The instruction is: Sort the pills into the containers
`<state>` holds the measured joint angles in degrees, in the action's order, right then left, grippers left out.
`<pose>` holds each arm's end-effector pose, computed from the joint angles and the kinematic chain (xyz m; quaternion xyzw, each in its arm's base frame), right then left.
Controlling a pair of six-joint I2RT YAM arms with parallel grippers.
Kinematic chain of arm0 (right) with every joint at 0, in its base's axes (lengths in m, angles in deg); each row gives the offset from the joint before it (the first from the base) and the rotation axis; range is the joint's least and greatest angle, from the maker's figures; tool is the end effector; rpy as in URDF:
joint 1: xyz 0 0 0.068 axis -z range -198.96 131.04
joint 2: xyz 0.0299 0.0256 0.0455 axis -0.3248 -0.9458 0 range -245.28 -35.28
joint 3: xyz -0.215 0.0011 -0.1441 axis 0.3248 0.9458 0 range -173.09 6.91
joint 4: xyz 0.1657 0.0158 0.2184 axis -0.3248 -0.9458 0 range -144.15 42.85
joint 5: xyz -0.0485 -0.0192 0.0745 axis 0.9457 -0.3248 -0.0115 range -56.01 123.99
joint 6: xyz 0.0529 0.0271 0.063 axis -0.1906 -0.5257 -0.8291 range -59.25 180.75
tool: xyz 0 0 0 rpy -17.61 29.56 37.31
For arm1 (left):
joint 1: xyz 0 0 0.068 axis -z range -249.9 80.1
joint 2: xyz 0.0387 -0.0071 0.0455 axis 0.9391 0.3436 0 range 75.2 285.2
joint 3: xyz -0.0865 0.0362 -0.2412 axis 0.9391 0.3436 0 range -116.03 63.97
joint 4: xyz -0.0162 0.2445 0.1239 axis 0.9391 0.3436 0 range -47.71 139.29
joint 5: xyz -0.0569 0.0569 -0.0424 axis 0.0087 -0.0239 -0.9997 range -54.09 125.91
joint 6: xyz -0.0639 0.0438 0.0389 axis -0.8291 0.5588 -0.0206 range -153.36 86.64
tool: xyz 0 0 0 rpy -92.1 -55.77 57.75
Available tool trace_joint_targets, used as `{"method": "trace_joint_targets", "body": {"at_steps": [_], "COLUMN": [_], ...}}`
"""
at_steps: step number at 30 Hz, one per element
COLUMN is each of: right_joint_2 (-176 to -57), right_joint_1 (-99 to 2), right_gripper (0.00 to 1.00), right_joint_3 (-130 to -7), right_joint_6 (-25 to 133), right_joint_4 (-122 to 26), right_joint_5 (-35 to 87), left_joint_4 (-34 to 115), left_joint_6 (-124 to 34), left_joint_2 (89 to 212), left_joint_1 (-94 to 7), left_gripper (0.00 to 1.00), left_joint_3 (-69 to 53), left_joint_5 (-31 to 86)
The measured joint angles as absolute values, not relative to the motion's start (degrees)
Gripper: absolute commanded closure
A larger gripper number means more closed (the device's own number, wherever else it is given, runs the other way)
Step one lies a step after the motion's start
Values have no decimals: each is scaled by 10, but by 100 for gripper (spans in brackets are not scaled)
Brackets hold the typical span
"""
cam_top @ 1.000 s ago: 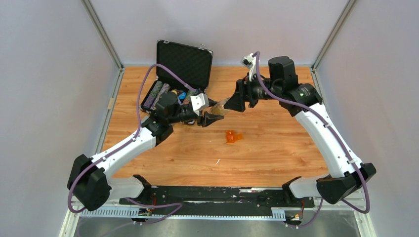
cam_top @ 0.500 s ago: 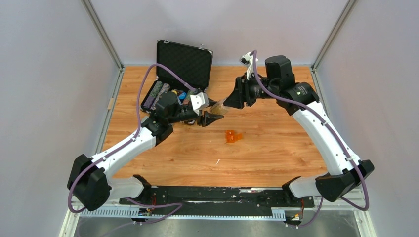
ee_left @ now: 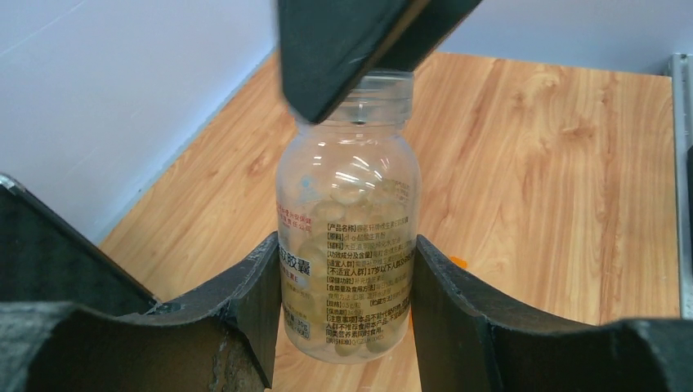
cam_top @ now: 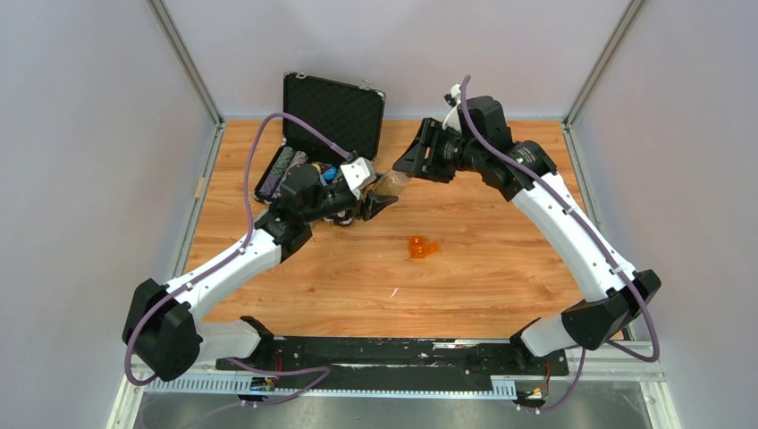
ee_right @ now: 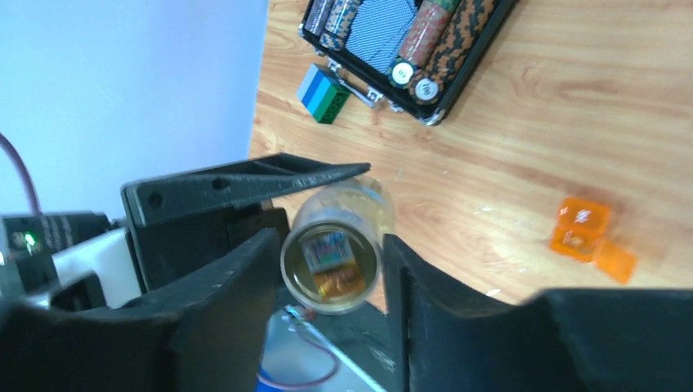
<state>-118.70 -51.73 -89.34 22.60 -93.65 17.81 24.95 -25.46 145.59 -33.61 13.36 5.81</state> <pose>0.2856 0.2092 0.3956 -0.0255 0.8750 0.3722 0.3087 0.2517 -0.2325 0.3114 0.4287 0.5785 -0.3456 0.6017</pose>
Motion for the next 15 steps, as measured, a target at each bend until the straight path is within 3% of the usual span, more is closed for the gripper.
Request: {"method": "trace_joint_targets", "body": {"at_steps": [2,6,15], "right_joint_2": [-1197,-1201,-1139], "right_joint_1": [-519,-523,-449], "right_gripper": [26,13,8], "right_joint_3": [-901,-903,-849], "right_joint_6": [187,167,293], "right_joint_4": [-941,-943,-888], "right_joint_5": [185,189,76], "left_joint_4": [249,242,246], "left_joint_6": [-252,-246,-240], "left_joint_2": [1457,1457,1457], "left_joint_1": [-336,-327,-325], "left_gripper": [100,100,100], "left_joint_3": [134,134,133], "left_joint_5": [64,62,49]}}
